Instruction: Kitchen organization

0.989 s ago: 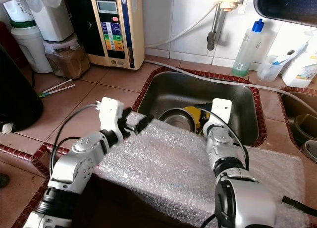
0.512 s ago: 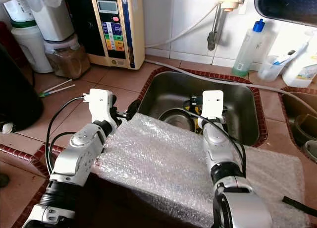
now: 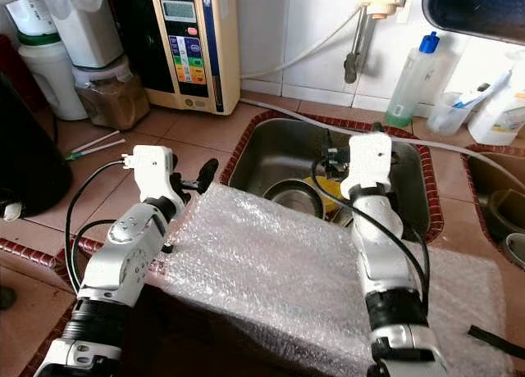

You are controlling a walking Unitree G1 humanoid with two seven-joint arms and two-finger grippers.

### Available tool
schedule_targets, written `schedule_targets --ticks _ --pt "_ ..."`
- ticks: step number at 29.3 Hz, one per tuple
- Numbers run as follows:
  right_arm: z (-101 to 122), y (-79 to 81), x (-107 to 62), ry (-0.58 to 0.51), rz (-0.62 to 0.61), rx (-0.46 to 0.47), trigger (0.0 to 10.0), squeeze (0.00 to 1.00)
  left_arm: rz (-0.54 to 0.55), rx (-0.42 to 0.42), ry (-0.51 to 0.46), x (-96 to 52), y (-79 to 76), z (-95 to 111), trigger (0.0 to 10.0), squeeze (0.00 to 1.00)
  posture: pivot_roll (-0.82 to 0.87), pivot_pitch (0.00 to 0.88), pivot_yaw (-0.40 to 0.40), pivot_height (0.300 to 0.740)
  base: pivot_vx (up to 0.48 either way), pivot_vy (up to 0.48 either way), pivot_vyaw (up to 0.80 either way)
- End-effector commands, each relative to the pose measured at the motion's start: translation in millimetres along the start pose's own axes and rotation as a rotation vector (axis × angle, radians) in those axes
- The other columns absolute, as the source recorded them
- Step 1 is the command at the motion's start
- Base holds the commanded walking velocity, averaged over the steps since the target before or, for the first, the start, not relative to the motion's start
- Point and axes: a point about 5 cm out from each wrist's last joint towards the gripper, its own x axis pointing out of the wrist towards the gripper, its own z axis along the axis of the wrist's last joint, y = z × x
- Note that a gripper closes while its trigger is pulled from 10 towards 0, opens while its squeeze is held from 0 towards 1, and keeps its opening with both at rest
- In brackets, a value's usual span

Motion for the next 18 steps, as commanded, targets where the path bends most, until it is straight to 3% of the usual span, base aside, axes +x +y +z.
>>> schedule_targets --ticks 1,2,3,4,6,7,8,9,10,12,13,14,15,16,18 --pt "7.9 -1.4 -2.3 -0.013 0.003 -0.001 10.0 1.00 0.023 0.003 -0.031 -1.9 3.6 4.5 10.0 1.00 0.01 0.000 0.019 0.740 0.000 0.000 0.00" --pt "8.4 -1.7 -5.6 -0.006 0.004 0.001 10.0 1.00 0.024 0.006 -0.042 -2.6 3.4 5.9 10.0 0.83 0.01 0.000 0.022 0.740 0.000 0.000 0.00" --pt "9.1 -1.8 -8.1 0.002 0.005 0.004 10.0 1.00 0.024 0.009 -0.049 -3.0 3.3 6.7 10.0 0.83 0.00 0.000 0.023 0.740 0.000 0.000 0.00" --pt "9.4 -1.6 -10.4 0.011 -0.002 0.027 10.0 1.00 0.024 0.019 -0.028 -2.9 2.1 4.7 10.0 0.00 0.00 0.000 0.026 0.740 0.000 0.000 0.00" --pt "12.0 2.2 -16.0 0.011 -0.005 0.046 10.0 1.00 0.049 0.009 0.021 -2.5 0.7 -0.3 10.0 0.00 -0.01 0.000 0.029 0.740 0.000 0.000 0.00" --pt "13.7 4.0 -17.5 0.008 -0.004 0.054 10.0 0.92 0.042 -0.002 0.030 -2.2 -0.5 -1.1 10.0 0.00 -0.02 0.000 0.031 0.740 0.000 0.000 0.00" --pt "14.9 5.2 -18.4 0.007 -0.004 0.061 10.0 0.92 0.035 -0.009 0.036 -2.0 -1.4 -1.7 10.0 0.00 -0.02 0.000 0.031 0.740 0.000 0.000 0.00" --pt "17.1 8.6 -19.9 0.003 -0.001 0.072 10.0 0.68 0.000 -0.074 0.034 -1.7 -4.5 -2.1 10.0 0.00 -0.02 0.000 0.033 0.740 0.000 0.000 0.00" --pt "17.2 10.4 -20.8 0.009 0.007 0.071 10.0 0.43 -0.002 -0.080 0.034 -1.6 -4.7 -2.3 10.0 0.00 -0.02 0.000 0.033 0.740 0.000 0.000 0.00" --pt "13.6 14.9 -22.6 0.054 0.013 0.104 10.0 0.26 0.025 -0.047 0.045 -0.8 -2.4 -5.7 10.0 0.00 -0.02 0.000 0.040 0.740 0.000 0.000 -0.26" --pt "13.1 15.7 -23.1 0.062 0.011 0.115 10.0 0.26 0.036 -0.043 0.038 -0.6 -1.6 -6.3 10.0 0.00 -0.02 0.000 0.040 0.740 0.000 0.000 -0.52" --pt "12.8 16.9 -23.1 0.066 0.016 0.118 10.0 0.13 0.048 -0.041 0.040 -0.5 -0.5 -7.5 10.0 0.00 -0.02 0.000 0.042 0.740 0.000 0.000 -0.80" --pt "12.8 16.9 -23.1 0.066 0.016 0.118 10.0 0.13 0.048 -0.041 0.040 -0.5 -0.5 -7.5 10.0 0.00 -0.02 0.000 0.042 0.740 0.000 0.000 -0.80" --pt "13.9 18.4 -22.2 0.068 0.025 0.107 10.0 0.00 0.048 -0.044 0.052 -0.7 -0.9 -9.3 10.0 0.00 -0.02 0.000 0.043 0.740 0.000 0.000 -0.80" --pt "16.1 18.0 -20.6 0.070 0.023 0.116 10.0 0.00 0.052 -0.050 0.063 -1.2 -0.7 -9.9 10.0 0.00 -0.02 0.000 0.044 0.740 0.000 0.000 -0.80"
